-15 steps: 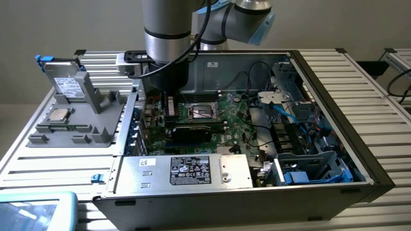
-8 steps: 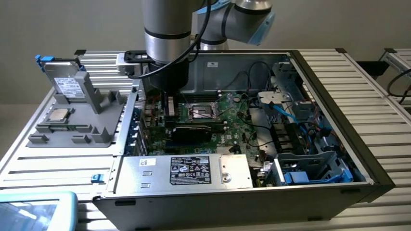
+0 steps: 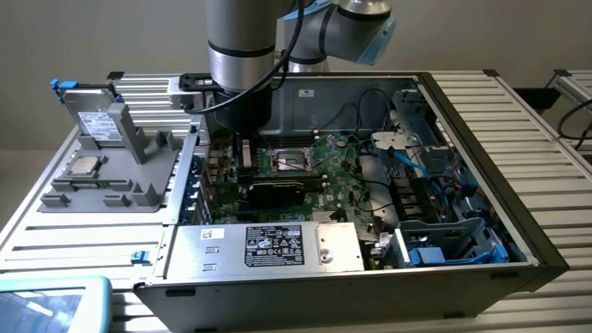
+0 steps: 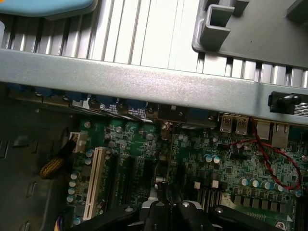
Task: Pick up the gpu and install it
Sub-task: 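Press down on the gpu until it lock into place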
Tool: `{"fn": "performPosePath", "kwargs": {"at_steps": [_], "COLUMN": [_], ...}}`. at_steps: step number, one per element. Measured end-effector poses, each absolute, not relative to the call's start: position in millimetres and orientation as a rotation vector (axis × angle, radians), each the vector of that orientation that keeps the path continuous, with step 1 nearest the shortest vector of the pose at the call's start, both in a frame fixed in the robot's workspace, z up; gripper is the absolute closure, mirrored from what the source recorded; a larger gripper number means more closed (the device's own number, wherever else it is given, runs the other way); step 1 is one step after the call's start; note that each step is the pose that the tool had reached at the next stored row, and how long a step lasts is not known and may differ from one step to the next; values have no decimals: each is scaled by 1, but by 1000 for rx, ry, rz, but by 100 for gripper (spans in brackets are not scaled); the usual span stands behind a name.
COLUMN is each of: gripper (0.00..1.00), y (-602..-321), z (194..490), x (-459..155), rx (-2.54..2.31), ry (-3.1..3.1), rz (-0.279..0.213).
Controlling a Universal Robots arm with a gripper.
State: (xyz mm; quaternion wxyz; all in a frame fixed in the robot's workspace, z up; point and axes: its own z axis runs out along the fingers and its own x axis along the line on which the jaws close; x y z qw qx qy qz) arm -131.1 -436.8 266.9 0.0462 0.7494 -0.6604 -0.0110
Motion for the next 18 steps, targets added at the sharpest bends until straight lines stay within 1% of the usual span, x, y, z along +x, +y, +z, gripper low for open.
{"fn": "performPosePath", "kwargs": {"at_steps": [18], "gripper": [88], "y": [-437], "z": [262], "x": [-131], "rx": [2286], "ry": [-2015], "rz": [-33]}}
